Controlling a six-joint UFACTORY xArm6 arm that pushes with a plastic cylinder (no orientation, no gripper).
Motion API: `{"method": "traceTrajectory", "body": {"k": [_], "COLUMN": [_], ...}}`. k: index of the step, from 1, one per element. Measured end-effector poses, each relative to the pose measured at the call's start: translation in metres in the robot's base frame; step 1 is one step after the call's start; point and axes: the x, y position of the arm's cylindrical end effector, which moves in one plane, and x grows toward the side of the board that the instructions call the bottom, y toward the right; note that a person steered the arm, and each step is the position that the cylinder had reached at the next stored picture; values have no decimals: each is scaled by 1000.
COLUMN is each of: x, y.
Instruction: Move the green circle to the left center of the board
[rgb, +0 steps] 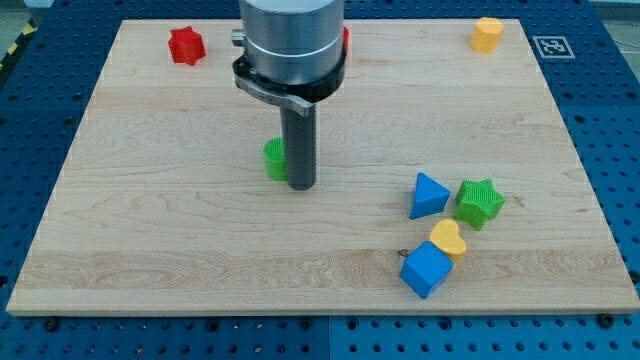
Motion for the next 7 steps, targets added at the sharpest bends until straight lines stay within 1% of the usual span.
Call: {"method": "traceTrajectory", "body": {"k": [2, 3, 4, 5, 6, 7], "x": [0, 0, -2, -8, -38, -41], "y": [-4, -22, -9, -3, -9, -26]}}
